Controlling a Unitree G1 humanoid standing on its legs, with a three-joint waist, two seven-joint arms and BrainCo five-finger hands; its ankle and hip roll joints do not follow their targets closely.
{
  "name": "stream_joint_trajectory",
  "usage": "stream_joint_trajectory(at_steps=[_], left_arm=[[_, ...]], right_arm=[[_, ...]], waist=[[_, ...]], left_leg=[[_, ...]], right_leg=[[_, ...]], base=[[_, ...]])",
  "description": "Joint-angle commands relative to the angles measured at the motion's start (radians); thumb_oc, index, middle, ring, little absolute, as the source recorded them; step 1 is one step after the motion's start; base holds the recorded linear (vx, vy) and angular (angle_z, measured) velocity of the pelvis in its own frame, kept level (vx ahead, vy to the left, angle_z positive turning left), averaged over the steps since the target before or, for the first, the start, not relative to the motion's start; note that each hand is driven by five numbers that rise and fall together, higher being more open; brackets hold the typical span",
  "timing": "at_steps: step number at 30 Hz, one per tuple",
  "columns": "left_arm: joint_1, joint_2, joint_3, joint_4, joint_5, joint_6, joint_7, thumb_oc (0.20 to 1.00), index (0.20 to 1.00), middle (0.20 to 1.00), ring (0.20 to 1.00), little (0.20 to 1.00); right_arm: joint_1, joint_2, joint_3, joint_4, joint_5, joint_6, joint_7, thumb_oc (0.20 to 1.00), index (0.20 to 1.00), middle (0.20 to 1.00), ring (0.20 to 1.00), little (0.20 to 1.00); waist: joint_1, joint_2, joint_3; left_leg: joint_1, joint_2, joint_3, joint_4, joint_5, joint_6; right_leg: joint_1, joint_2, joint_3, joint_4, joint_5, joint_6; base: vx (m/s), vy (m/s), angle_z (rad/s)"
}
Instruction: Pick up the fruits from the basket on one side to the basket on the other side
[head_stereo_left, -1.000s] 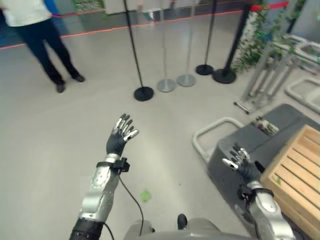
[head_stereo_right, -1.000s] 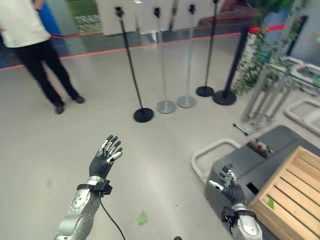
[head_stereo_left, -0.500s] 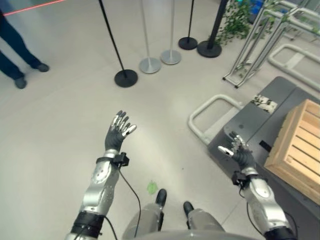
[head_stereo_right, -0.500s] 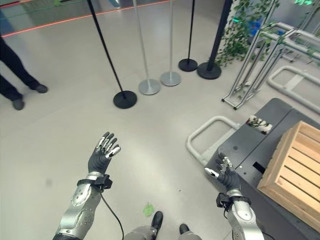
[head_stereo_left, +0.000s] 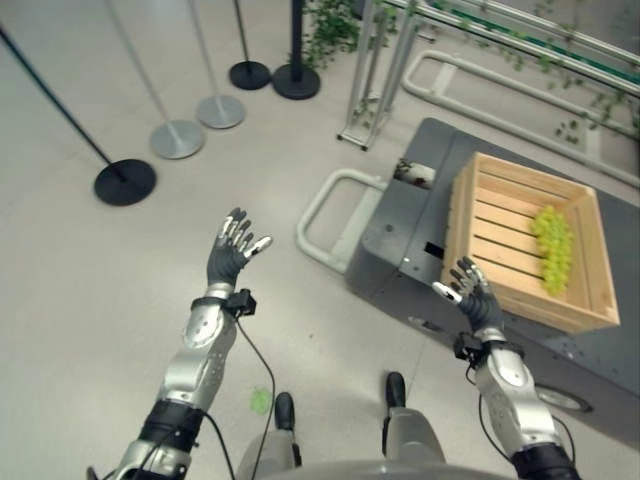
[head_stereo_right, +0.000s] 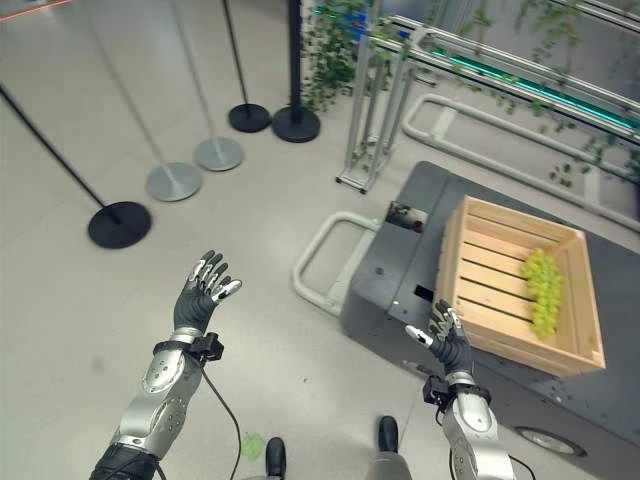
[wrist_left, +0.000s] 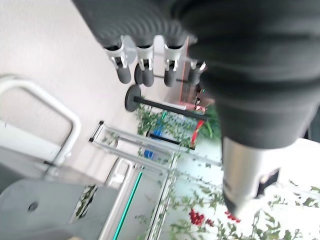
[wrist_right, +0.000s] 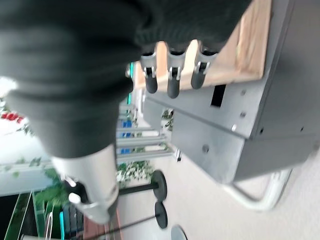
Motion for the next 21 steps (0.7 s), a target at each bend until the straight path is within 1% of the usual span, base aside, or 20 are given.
stream_joint_trajectory(at_steps=[1,3,4,5,6,7,8,9,10,11,12,13,14,15,16,17,18,19,20,21], left_arm=[[-0.063,-0.031,0.019,-0.030,0.033,-0.068,0.008,1.000,1.000,1.000,1.000,1.000],[-0.068,-0.031,0.019,-0.027,0.028,-0.066,0.012,1.000,1.000,1.000,1.000,1.000],[-0.059,-0.042,0.033,-0.032,0.018,-0.070,0.007,1.000,1.000,1.000,1.000,1.000],[-0.058,-0.042,0.034,-0.033,0.018,-0.070,0.007,1.000,1.000,1.000,1.000,1.000],[-0.025,-0.063,0.054,-0.028,-0.004,-0.071,-0.010,1.000,1.000,1.000,1.000,1.000],[-0.013,-0.069,0.060,-0.027,-0.016,-0.067,-0.015,1.000,1.000,1.000,1.000,1.000],[-0.012,-0.069,0.060,-0.028,-0.017,-0.066,-0.016,1.000,1.000,1.000,1.000,1.000],[0.030,-0.082,0.090,-0.046,-0.040,-0.064,-0.029,1.000,1.000,1.000,1.000,1.000],[0.041,-0.085,0.092,-0.050,-0.048,-0.058,-0.037,1.000,1.000,1.000,1.000,1.000],[0.041,-0.086,0.093,-0.050,-0.048,-0.058,-0.037,1.000,1.000,1.000,1.000,1.000],[0.054,-0.092,0.092,-0.048,-0.060,-0.053,-0.043,1.000,1.000,1.000,1.000,1.000],[0.060,-0.100,0.091,-0.045,-0.062,-0.044,-0.047,1.000,1.000,1.000,1.000,1.000],[0.060,-0.103,0.087,-0.041,-0.056,-0.042,-0.038,1.000,1.000,1.000,1.000,1.000],[0.064,-0.109,0.083,-0.036,-0.047,-0.036,-0.038,1.000,1.000,1.000,1.000,1.000],[0.069,-0.119,0.078,-0.025,-0.040,-0.033,-0.044,1.000,1.000,1.000,1.000,1.000],[0.069,-0.120,0.078,-0.024,-0.040,-0.034,-0.045,1.000,1.000,1.000,1.000,1.000],[0.059,-0.129,0.061,0.003,-0.045,-0.042,-0.038,1.000,1.000,1.000,1.000,1.000],[0.059,-0.130,0.060,0.004,-0.044,-0.042,-0.038,1.000,1.000,1.000,1.000,1.000],[0.053,-0.128,0.053,0.025,-0.029,-0.043,-0.030,1.000,1.000,1.000,1.000,1.000],[0.052,-0.127,0.051,0.028,-0.027,-0.040,-0.026,1.000,1.000,1.000,1.000,1.000]], right_arm=[[-0.038,-0.075,-0.062,-0.047,-0.027,-0.051,-0.016,1.000,1.000,1.000,1.000,1.000],[-0.038,-0.080,-0.062,-0.050,-0.025,-0.051,-0.013,1.000,1.000,1.000,1.000,1.000],[-0.042,-0.096,-0.062,-0.053,-0.025,-0.049,-0.005,1.000,1.000,1.000,1.000,1.000],[-0.041,-0.096,-0.061,-0.054,-0.025,-0.048,-0.005,1.000,1.000,1.000,1.000,1.000],[-0.037,-0.114,-0.051,-0.046,-0.037,-0.044,0.007,1.000,1.000,1.000,1.000,1.000],[-0.042,-0.124,-0.046,-0.042,-0.041,-0.041,0.010,1.000,1.000,1.000,1.000,1.000],[-0.042,-0.124,-0.045,-0.042,-0.041,-0.041,0.010,1.000,1.000,1.000,1.000,1.000],[-0.054,-0.153,-0.033,-0.054,-0.039,-0.042,0.034,1.000,1.000,1.000,1.000,1.000],[-0.054,-0.162,-0.027,-0.048,-0.037,-0.040,0.038,1.000,1.000,1.000,1.000,1.000],[-0.054,-0.162,-0.027,-0.048,-0.036,-0.040,0.038,1.000,1.000,1.000,1.000,1.000],[-0.058,-0.168,-0.018,-0.042,-0.032,-0.041,0.043,1.000,1.000,1.000,1.000,1.000],[-0.058,-0.178,-0.017,-0.034,-0.035,-0.037,0.041,1.000,1.000,1.000,1.000,1.000],[-0.060,-0.183,-0.013,-0.032,-0.038,-0.031,0.037,1.000,1.000,1.000,1.000,1.000],[-0.065,-0.185,-0.017,-0.031,-0.040,-0.025,0.033,1.000,1.000,1.000,1.000,1.000],[-0.083,-0.183,-0.003,-0.017,-0.034,-0.018,0.046,1.000,1.000,1.000,1.000,1.000],[-0.083,-0.184,-0.003,-0.017,-0.034,-0.018,0.046,1.000,1.000,1.000,1.000,1.000],[-0.094,-0.185,0.003,0.007,-0.039,-0.022,0.034,1.000,1.000,1.000,1.000,1.000],[-0.094,-0.185,0.003,0.009,-0.039,-0.023,0.033,1.000,1.000,1.000,1.000,1.000],[-0.100,-0.181,0.009,0.028,-0.028,-0.028,0.027,1.000,1.000,1.000,1.000,1.000],[-0.098,-0.184,0.009,0.040,-0.029,-0.026,0.023,1.000,1.000,1.000,1.000,1.000]], waist=[[-0.035,0.085,0.018],[-0.032,0.084,0.012],[-0.030,0.088,-0.004],[-0.030,0.090,-0.003],[-0.031,0.100,-0.019],[-0.028,0.099,-0.023],[-0.029,0.101,-0.022],[-0.023,0.119,-0.004],[-0.021,0.112,0.001],[-0.022,0.113,0.002],[-0.014,0.106,0.015],[-0.007,0.098,0.029],[0.018,0.091,0.043],[0.036,0.092,0.049],[0.046,0.102,0.047],[0.049,0.101,0.050],[0.059,0.118,0.047],[0.061,0.117,0.047],[0.075,0.134,0.048],[0.081,0.146,0.049]], left_leg=[[-0.008,0.087,-0.079,0.105,-0.149,-0.034],[-0.010,0.091,-0.069,0.125,-0.165,-0.037],[-0.020,0.100,-0.037,0.174,-0.179,-0.056],[-0.020,0.102,-0.037,0.177,-0.181,-0.057],[-0.015,0.138,-0.022,0.278,-0.194,-0.079],[-0.023,0.136,-0.034,0.333,-0.168,-0.078],[-0.025,0.139,-0.036,0.340,-0.171,-0.079],[-0.029,0.149,-0.116,0.519,-0.055,-0.095],[-0.052,0.146,-0.134,0.577,-0.005,-0.085],[-0.054,0.147,-0.136,0.582,-0.007,-0.086],[-0.071,0.144,-0.169,0.649,0.030,-0.078],[-0.100,0.144,-0.173,0.692,0.051,-0.072],[-0.124,0.066,-0.221,0.694,-0.002,-0.062],[-0.175,-0.016,-0.253,0.660,-0.054,-0.057],[-0.197,-0.051,-0.267,0.551,-0.094,-0.042],[-0.191,-0.050,-0.264,0.546,-0.094,-0.042],[-0.234,-0.027,-0.269,0.398,-0.063,-0.047],[-0.226,-0.026,-0.267,0.387,-0.061,-0.048],[-0.229,-0.028,-0.298,0.260,-0.006,-0.057],[-0.216,-0.029,-0.313,0.183,0.027,-0.055]], right_leg=[[-0.031,-0.010,-0.006,0.108,-0.074,0.039],[-0.025,-0.010,-0.004,0.127,-0.097,0.036],[0.018,-0.034,-0.034,0.055,-0.095,0.037],[0.023,-0.031,-0.036,0.048,-0.091,0.037],[0.063,0.005,-0.024,0.022,-0.109,0.024],[0.077,0.017,-0.011,0.019,-0.121,0.010],[0.078,0.020,-0.011,0.019,-0.121,0.009],[0.101,0.070,0.024,0.034,-0.167,-0.040],[0.114,0.079,0.037,0.028,-0.178,-0.059],[0.115,0.081,0.036,0.028,-0.178,-0.060],[0.137,0.099,0.056,0.026,-0.188,-0.078],[0.158,0.110,0.065,0.021,-0.195,-0.090],[0.162,0.109,0.089,0.026,-0.206,-0.096],[0.174,0.110,0.109,0.032,-0.214,-0.094],[0.196,0.131,0.150,0.020,-0.221,-0.087],[0.199,0.131,0.154,0.019,-0.221,-0.088],[0.209,0.144,0.166,0.005,-0.238,-0.082],[0.210,0.142,0.168,0.005,-0.240,-0.083],[0.230,0.165,0.180,-0.005,-0.251,-0.086],[0.247,0.181,0.184,-0.005,-0.262,-0.090]], base=[[0.03,-0.191,-0.42],[0.06,-0.215,-0.58],[0.06,-0.172,-0.48],[0.19,-0.393,-0.71],[0.20,-0.299,-0.64],[0.19,-0.300,-0.56],[0.19,-0.261,-0.64],[0.16,-0.269,-0.93],[0.16,-0.268,-1.18],[0.10,-0.198,-1.04],[0.08,-0.219,-0.68],[0.13,-0.251,-0.46],[0.12,-0.202,-0.28],[0.22,-0.185,-0.57],[0.19,-0.155,-0.47],[0.29,-0.084,-0.52],[0.17,-0.003,-0.24],[0.30,0.007,-0.31],[0.25,-0.001,-0.27],[0.34,0.029,-0.27]])
